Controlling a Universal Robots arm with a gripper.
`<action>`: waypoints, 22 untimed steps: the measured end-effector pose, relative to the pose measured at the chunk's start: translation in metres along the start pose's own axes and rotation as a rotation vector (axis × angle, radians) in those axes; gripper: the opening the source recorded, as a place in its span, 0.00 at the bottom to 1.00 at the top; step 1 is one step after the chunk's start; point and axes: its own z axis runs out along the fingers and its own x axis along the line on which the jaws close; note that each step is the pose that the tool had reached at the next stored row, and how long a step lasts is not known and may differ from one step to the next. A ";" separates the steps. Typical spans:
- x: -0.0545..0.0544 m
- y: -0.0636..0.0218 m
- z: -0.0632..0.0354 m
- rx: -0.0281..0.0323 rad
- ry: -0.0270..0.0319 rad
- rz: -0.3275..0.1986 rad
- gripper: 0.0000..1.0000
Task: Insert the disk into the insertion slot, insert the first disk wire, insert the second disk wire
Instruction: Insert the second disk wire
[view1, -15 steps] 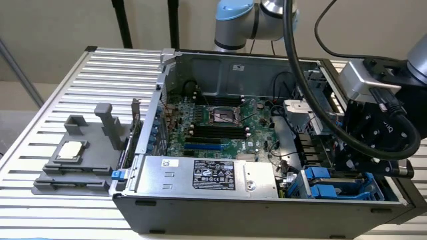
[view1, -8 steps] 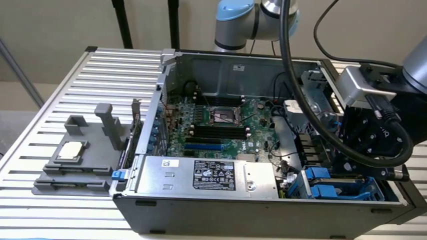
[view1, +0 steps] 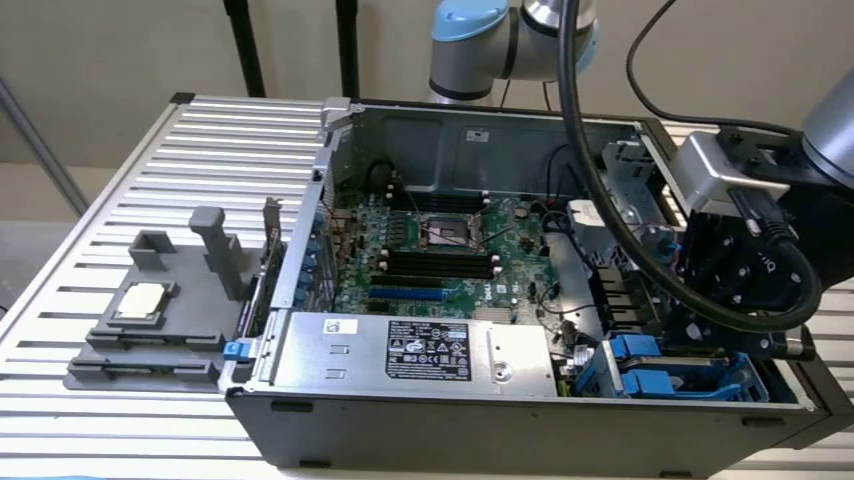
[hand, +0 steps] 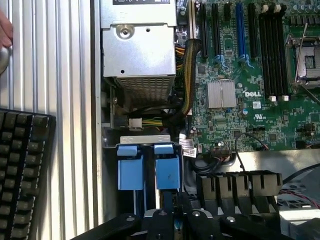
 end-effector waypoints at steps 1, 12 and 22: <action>0.000 -0.0002 0.0001 0.0000 0.0001 0.000 0.16; 0.000 -0.0029 0.0032 0.0019 -0.0003 -0.011 0.16; -0.001 -0.0030 0.0040 0.0021 -0.0004 -0.017 0.16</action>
